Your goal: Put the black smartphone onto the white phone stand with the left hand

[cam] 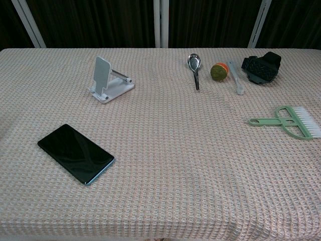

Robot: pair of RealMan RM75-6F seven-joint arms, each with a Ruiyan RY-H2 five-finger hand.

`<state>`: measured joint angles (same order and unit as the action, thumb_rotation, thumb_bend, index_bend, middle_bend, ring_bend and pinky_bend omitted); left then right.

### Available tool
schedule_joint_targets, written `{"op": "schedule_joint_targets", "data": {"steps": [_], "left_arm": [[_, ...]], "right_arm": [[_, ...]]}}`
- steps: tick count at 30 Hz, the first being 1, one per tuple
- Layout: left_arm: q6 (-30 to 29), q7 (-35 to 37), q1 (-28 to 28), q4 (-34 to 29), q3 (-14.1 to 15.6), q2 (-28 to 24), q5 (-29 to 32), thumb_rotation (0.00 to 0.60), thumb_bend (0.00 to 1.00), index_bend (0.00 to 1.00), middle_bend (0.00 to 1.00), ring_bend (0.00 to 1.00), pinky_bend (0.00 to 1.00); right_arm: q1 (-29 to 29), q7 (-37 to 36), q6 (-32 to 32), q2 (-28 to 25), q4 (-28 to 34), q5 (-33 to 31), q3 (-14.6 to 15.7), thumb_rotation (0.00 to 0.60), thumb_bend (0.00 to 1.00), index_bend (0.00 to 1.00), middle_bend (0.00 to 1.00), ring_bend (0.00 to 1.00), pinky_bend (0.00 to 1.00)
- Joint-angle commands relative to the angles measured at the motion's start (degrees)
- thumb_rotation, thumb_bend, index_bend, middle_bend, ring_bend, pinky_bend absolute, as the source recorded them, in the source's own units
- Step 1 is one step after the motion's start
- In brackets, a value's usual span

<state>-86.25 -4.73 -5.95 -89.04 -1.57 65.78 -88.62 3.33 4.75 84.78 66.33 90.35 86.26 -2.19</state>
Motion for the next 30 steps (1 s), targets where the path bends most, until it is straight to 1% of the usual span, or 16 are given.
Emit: {"op": "schedule_joint_targets", "data": {"steps": [1, 9, 12, 15, 16, 19, 20, 21, 26, 30], "left_arm": [[0.1, 0.0, 0.1, 0.0, 0.2, -0.2, -0.1, 0.331, 0.15, 0.11, 0.13, 0.13, 0.22], [0.0, 0.4, 0.0, -0.4, 0.8, -0.2, -1.5, 0.334, 0.15, 0.11, 0.13, 0.13, 0.22], [1.2, 1.1, -1.6, -1.0, 1.5, -1.1, -4.4, 0.376, 0.15, 0.11, 0.13, 0.13, 0.22], [2.9, 0.8, -4.5, -1.5, 1.7, -2.5, -8.9, 0.451, 0.15, 0.11, 0.13, 0.13, 0.23], [3.6, 0.3, -5.6, -1.7, 1.7, -2.9, -10.3, 0.465, 0.15, 0.11, 0.13, 0.13, 0.23], [7.6, -2.2, -9.6, -3.0, 1.6, -3.8, -13.8, 0.549, 0.15, 0.11, 0.13, 0.13, 0.23], [9.7, -3.3, -11.3, -3.7, 1.6, -3.9, -15.0, 0.578, 0.15, 0.11, 0.13, 0.14, 0.23], [11.4, -4.0, -12.6, -4.1, 1.6, -3.8, -15.8, 0.593, 0.15, 0.11, 0.13, 0.14, 0.24], [21.6, -6.1, -20.1, -5.4, 2.5, -1.9, -19.8, 0.6, 0.15, 0.11, 0.12, 0.13, 0.24], [28.2, -6.7, -24.5, -5.0, 3.4, 0.6, -21.1, 0.6, 0.15, 0.11, 0.11, 0.13, 0.24]], "right_arm": [[0.1, 0.3, -0.4, 0.1, 0.0, 0.2, 0.3, 0.6, 0.13, 0.0, 0.0, 0.0, 0.0], [-0.2, 0.8, 0.5, -0.7, 0.8, 0.6, 0.1, 0.6, 0.13, 0.0, 0.0, 0.0, 0.0], [-0.4, 0.4, 1.0, -1.2, 1.2, 0.3, -0.1, 0.6, 0.13, 0.0, 0.0, 0.0, 0.0], [-0.6, 0.6, 1.1, -1.7, 1.6, -0.2, -0.5, 0.6, 0.13, 0.0, 0.0, 0.0, 0.0], [-0.6, 0.6, 1.2, -1.8, 1.7, -0.4, -0.6, 0.6, 0.13, 0.0, 0.0, 0.0, 0.0], [-0.7, 0.6, 1.5, -1.9, 1.7, -0.7, -1.0, 0.6, 0.13, 0.0, 0.0, 0.0, 0.0], [-0.7, 0.6, 1.5, -1.9, 1.6, -0.8, -1.0, 0.6, 0.13, 0.0, 0.0, 0.0, 0.0], [-0.7, 0.5, 1.5, -1.9, 1.5, -0.8, -1.0, 0.6, 0.13, 0.0, 0.0, 0.0, 0.0], [-1.0, -0.7, 1.7, -2.1, 1.0, -0.6, -0.9, 0.6, 0.13, 0.0, 0.0, 0.0, 0.0], [-1.7, -1.6, 2.4, -2.4, 0.2, -0.8, -0.8, 0.6, 0.13, 0.0, 0.0, 0.0, 0.0]]}}
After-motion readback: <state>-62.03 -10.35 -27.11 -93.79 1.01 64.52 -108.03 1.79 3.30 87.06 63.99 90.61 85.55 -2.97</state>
